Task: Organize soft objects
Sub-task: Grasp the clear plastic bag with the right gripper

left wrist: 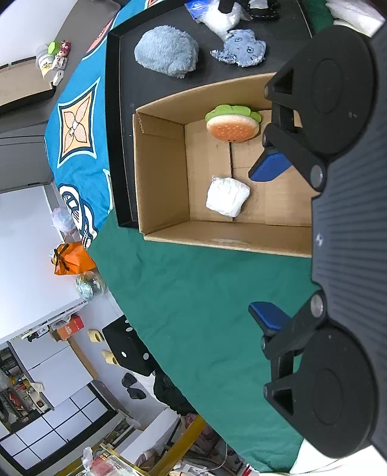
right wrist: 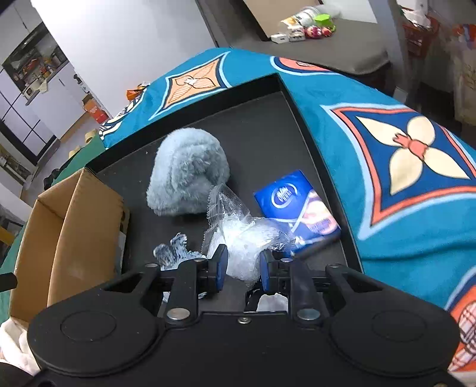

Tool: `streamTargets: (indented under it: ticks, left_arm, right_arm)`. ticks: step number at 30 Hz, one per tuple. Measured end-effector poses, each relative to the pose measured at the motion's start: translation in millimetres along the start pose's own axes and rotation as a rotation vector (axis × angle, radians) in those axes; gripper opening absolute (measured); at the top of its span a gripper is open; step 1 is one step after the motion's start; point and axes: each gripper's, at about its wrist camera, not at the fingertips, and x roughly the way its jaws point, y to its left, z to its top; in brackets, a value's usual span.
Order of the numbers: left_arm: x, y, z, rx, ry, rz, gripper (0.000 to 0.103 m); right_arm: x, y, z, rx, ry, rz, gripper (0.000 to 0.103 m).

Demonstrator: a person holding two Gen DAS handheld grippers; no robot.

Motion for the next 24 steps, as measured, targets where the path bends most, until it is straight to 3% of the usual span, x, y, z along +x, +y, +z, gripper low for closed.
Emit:
streamTargets:
  ticks: [4, 6, 8, 15, 22, 24]
  left_arm:
    - [2, -1, -2, -0.001, 0.001, -0.005, 0.087]
    - [2, -1, -4, -0.003, 0.004, -0.007, 0.087]
    - [2, -1, -4, -0.002, 0.005, -0.007, 0.087]
    - [3, 1, -2, -0.016, 0.004, -0.004, 0.087]
    - [6, 2, 0, -0.016, 0.012, -0.006, 0.087]
    - [8, 3, 1, -0.018, 0.017, -0.006, 0.087]
  right_arm:
    - [-1, 2, -2, -0.001, 0.014, 0.004, 0.032]
    - [-1, 3, -1, 0.002, 0.010, 0.004, 0.063]
    - [0, 3, 0, 0.006, -0.003, 0.018, 0.070]
    - [21, 7, 10, 0.046, 0.005, 0.031, 0.073]
    - [31, 14, 12, 0.005, -0.006, 0.012, 0.072]
    - [34, 14, 11, 0.005, -0.003, 0.001, 0.062]
